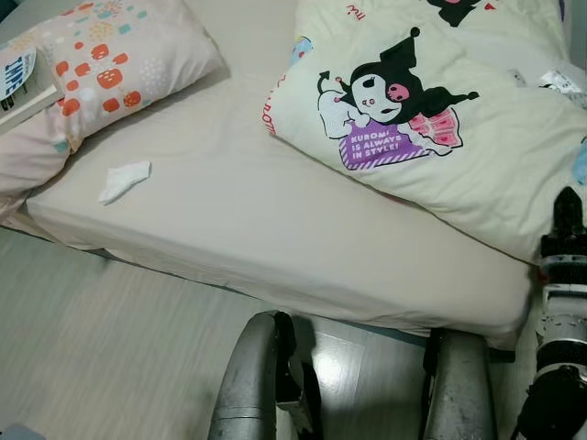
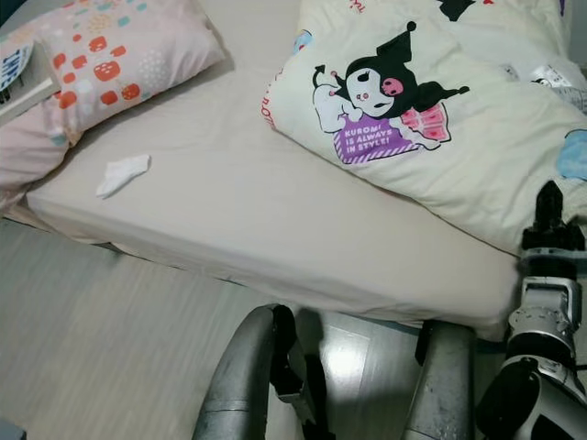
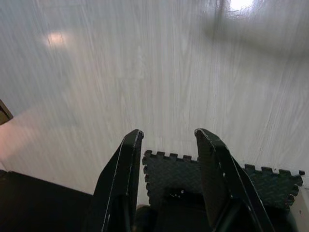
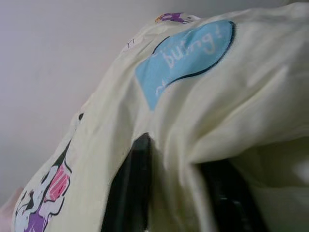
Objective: Clean up the room
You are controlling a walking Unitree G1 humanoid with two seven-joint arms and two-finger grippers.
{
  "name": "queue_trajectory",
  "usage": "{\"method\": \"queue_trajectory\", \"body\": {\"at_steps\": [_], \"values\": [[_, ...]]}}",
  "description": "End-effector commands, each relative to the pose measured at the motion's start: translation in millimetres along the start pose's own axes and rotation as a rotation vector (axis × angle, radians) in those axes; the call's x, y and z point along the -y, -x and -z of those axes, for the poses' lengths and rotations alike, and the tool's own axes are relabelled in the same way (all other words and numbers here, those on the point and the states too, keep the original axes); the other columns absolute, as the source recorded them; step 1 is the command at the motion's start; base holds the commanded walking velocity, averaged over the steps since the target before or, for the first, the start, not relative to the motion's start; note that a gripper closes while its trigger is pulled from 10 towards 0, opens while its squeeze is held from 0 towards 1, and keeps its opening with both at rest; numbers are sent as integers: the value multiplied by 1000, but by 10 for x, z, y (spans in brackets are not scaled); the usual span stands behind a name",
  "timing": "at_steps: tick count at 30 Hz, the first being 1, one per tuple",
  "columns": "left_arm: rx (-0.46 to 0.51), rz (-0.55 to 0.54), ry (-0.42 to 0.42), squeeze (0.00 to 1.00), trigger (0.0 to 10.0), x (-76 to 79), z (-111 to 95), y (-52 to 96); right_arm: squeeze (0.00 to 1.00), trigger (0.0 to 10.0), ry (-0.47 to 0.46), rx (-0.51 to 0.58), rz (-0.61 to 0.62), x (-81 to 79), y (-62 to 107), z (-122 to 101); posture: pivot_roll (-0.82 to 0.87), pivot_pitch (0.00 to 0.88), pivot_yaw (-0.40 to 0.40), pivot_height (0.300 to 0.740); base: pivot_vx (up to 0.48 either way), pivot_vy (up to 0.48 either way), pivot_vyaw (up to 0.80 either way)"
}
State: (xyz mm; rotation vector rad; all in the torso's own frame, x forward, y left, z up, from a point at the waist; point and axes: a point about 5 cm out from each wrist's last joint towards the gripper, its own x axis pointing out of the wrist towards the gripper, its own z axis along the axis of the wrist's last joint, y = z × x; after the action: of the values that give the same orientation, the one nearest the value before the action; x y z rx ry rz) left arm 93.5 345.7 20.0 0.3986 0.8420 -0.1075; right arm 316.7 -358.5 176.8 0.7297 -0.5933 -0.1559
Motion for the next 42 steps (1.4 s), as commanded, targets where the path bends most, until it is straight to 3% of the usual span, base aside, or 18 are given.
{"method": "queue_trajectory", "body": {"at_steps": [1,9,12,14,16,18,19,20,22,24,25,28,30,37,38,40,41,42], "values": [[-75,10,32,0,10000,74,184,19,0,0,2,-13,17,8,21,42,204,472,281,567,0,0,0],[-106,-5,41,0,10000,82,266,-35,0,0,93,-79,11,-41,8,113,179,452,265,567,0,0,0],[-106,-11,49,0,10000,111,252,-113,0,0,76,-100,-137,-256,-27,216,154,426,243,567,0,0,0],[-90,-16,64,0,10000,156,201,-216,0,0,57,-181,-353,-632,-12,451,135,394,222,567,0,0,0],[-90,-16,64,0,10000,156,201,-216,0,0,57,-181,-353,-632,-12,451,135,394,222,567,0,0,0],[-60,-25,99,0,10000,262,78,-431,0,0,38,-489,-728,-1314,317,1089,91,315,166,567,0,0,0],[-60,-25,99,0,10000,262,78,-431,0,0,38,-489,-728,-1314,317,1089,91,315,166,567,0,0,0],[-51,-31,116,0,10000,321,18,-539,0,0,55,-675,-902,-1563,615,1393,76,285,146,567,0,0,0],[-47,-36,130,0,10000,362,-17,-607,0,0,71,-825,-1022,-1694,887,1589,71,277,140,567,0,0,0],[-47,-36,130,0,10000,362,-17,-607,0,0,71,-825,-1022,-1694,887,1589,71,277,140,567,0,0,0],[-49,-43,147,0,10000,407,-37,-674,0,0,121,-982,-1131,-1723,1168,1753,40,236,115,567,0,0,0],[-116,-63,205,0,10000,602,2,-841,0,0,542,-1525,-1343,-1137,1901,2007,-24,143,74,567,0,0,0],[-116,-63,205,0,10000,602,2,-841,0,0,542,-1525,-1343,-1137,1901,2007,-24,143,74,567,0,0,0],[-175,-62,250,0,10000,833,4,-952,0,0,816,-1881,-1162,-471,2209,1770,-80,59,37,567,0,0,0],[-178,-61,253,0,10000,859,-13,-970,0,1255,868,-1899,-1136,-412,2217,1755,-82,56,35,567,0,0,0],[-179,-60,254,0,10000,873,-24,-981,0,1255,897,-1904,-1121,-388,2214,1750,-82,56,35,567,0,0,0],[-177,-55,255,0,10000,901,-48,-999,0,10000,951,-1900,-1087,-338,2188,1752,-95,45,30,567,0,0,0],[-177,-55,255,0,10000,901,-48,-999,0,10000,951,-1900,-1087,-338,2188,1752,-95,45,30,567,0,0,0]]}}
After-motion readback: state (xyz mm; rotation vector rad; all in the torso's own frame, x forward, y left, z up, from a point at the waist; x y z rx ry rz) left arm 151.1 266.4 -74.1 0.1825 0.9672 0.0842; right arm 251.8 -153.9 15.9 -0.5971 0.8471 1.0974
